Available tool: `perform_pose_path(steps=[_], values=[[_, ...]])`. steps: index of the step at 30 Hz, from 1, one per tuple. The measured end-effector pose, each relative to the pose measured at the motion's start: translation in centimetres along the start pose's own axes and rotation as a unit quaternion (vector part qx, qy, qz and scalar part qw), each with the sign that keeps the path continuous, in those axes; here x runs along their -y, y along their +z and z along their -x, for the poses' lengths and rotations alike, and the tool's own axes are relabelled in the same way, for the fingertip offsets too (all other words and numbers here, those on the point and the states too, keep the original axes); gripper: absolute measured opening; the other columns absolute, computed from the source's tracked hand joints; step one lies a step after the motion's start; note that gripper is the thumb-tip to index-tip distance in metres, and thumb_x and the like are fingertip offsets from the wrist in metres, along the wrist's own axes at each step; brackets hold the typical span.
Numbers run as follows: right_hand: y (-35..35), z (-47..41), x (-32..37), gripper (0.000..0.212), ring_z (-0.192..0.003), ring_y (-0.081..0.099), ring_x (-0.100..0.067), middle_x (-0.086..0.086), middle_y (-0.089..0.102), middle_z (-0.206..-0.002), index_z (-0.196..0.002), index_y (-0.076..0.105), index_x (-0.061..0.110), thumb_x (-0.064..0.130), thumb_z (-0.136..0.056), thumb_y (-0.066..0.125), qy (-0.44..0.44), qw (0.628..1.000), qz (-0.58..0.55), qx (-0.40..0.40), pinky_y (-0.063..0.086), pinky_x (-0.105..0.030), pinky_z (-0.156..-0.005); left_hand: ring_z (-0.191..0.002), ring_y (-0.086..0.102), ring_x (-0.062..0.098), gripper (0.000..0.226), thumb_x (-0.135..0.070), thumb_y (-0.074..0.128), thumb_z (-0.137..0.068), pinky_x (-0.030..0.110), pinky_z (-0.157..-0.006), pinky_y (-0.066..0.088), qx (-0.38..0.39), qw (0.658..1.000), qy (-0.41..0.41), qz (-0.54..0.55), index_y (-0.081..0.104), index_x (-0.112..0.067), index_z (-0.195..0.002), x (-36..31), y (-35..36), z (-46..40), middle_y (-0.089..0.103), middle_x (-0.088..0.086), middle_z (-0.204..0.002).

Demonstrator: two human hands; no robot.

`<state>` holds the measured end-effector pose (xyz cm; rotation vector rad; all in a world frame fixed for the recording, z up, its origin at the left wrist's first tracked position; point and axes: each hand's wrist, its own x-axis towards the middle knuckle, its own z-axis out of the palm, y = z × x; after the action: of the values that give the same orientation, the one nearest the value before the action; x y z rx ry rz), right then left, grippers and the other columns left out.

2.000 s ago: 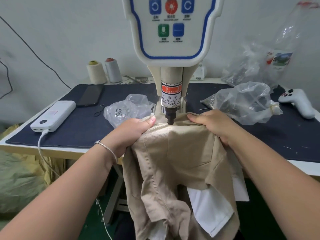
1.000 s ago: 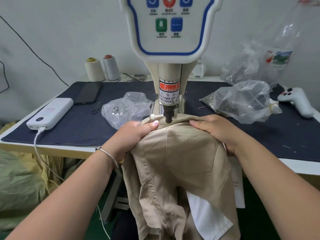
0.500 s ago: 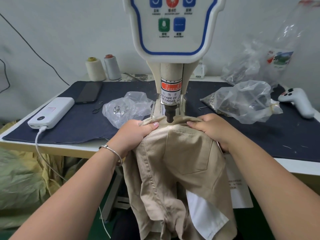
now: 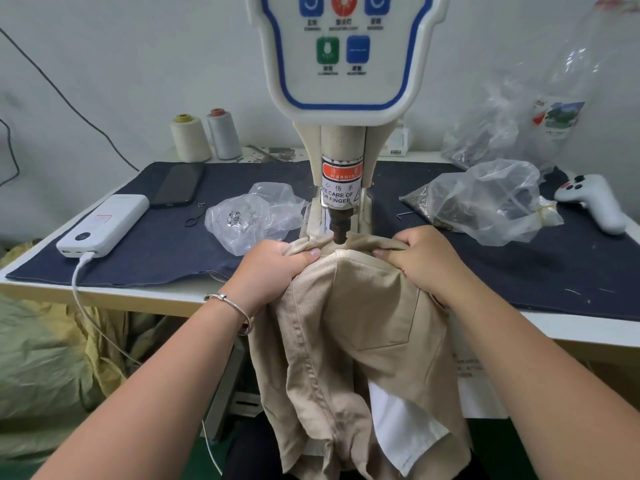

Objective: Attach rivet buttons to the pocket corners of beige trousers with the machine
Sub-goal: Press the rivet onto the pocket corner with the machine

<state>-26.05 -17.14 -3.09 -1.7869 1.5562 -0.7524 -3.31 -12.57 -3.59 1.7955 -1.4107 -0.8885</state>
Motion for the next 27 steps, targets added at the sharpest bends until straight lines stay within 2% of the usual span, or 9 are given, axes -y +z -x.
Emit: perform_pose_path(steps=[4,8,10,12,15,18,21,24,27], values=[[0.4,0.0,0.0,0.037,-0.052,0.040,-0.012,0.001,0.044,-0.052,-0.058,0.053,0.011,0.028,-0.084,0.073,-0.013,0.999,0.031,-0.017,0.027,-0.030,-0.051,-0.072,0.060,0.015,0.031,-0.043,0.071,-0.089,0.027,-0.066,0.044,-0.014,0.999,0.013,-0.028,0.076,-0.014,-0.080,-0.1,0.2,0.0,0.071,0.004,-0.073],[0.1,-0.5,0.2,0.036,-0.065,0.047,-0.019,-0.010,0.053,-0.068,-0.086,0.064,-0.007,0.028,-0.083,0.074,0.022,1.000,-0.009,0.013,0.031,-0.030,-0.059,-0.072,0.058,0.018,0.038,-0.043,0.070,-0.089,0.030,-0.067,0.044,-0.016,0.999,0.015,-0.049,0.074,-0.005,-0.084,-0.3,0.2,-0.2,0.069,0.010,-0.072],[-0.1,-0.9,0.3,0.032,-0.069,0.051,-0.019,-0.011,0.058,-0.073,-0.090,0.068,-0.004,0.027,-0.083,0.075,0.045,0.998,-0.025,0.034,0.034,-0.029,-0.061,-0.070,0.056,0.019,0.043,-0.042,0.071,-0.089,0.031,-0.067,0.042,-0.015,0.998,0.010,-0.052,0.072,0.000,-0.085,-0.3,0.2,-0.3,0.068,0.015,-0.073],[-0.5,-1.1,0.6,0.026,-0.069,0.054,-0.018,-0.010,0.064,-0.076,-0.090,0.071,0.001,0.026,-0.082,0.076,0.063,0.996,-0.029,0.054,0.037,-0.028,-0.062,-0.064,0.052,0.016,0.043,-0.042,0.071,-0.089,0.029,-0.061,0.040,-0.017,0.998,0.005,-0.060,0.069,-0.001,-0.077,-0.4,0.2,-0.4,0.061,0.004,-0.064],[-0.8,-1.1,0.5,0.021,-0.065,0.056,-0.014,-0.005,0.066,-0.071,-0.085,0.073,0.007,0.027,-0.080,0.078,0.059,0.995,-0.041,0.068,0.039,-0.025,-0.059,-0.059,0.049,0.011,0.038,-0.041,0.072,-0.088,0.025,-0.057,0.038,-0.015,0.998,0.005,-0.061,0.067,-0.009,-0.070,-0.2,0.2,-0.5,0.056,-0.003,-0.060],[-0.8,-0.5,0.0,0.021,-0.051,0.050,-0.002,0.006,0.058,-0.056,-0.066,0.068,0.016,0.029,-0.079,0.079,0.028,0.997,-0.048,0.054,0.036,-0.018,-0.048,-0.053,0.047,0.003,0.037,-0.041,0.073,-0.087,0.014,-0.049,0.036,-0.016,0.999,0.018,-0.049,0.064,-0.016,-0.061,0.1,0.2,-0.5,0.054,-0.011,-0.052],[-0.4,0.1,-0.4,0.026,-0.043,0.042,0.001,0.006,0.051,-0.051,-0.062,0.063,0.011,0.025,-0.080,0.077,-0.005,0.999,-0.044,0.021,0.029,-0.012,-0.041,-0.059,0.052,0.004,0.033,-0.042,0.074,-0.087,0.014,-0.051,0.038,-0.012,0.999,0.026,-0.031,0.072,-0.014,-0.070,0.3,0.0,-0.3,0.060,-0.010,-0.058],[-0.2,0.5,-0.4,0.029,-0.051,0.040,-0.004,-0.003,0.051,-0.058,-0.070,0.063,0.002,0.025,-0.081,0.075,-0.030,0.999,-0.026,0.002,0.029,-0.017,-0.044,-0.067,0.055,0.010,0.031,-0.043,0.074,-0.087,0.024,-0.062,0.041,-0.001,1.000,0.021,-0.007,0.076,-0.012,-0.081,0.3,-0.2,-0.2,0.063,-0.006,-0.067],[-0.2,0.6,-0.4,0.030,-0.055,0.042,-0.007,-0.002,0.052,-0.059,-0.070,0.065,0.004,0.029,-0.081,0.075,-0.044,0.999,-0.026,-0.006,0.030,-0.018,-0.047,-0.067,0.055,0.010,0.029,-0.045,0.074,-0.086,0.026,-0.064,0.041,0.003,1.000,0.022,-0.007,0.076,-0.016,-0.080,0.3,-0.4,-0.1,0.063,-0.009,-0.064]])
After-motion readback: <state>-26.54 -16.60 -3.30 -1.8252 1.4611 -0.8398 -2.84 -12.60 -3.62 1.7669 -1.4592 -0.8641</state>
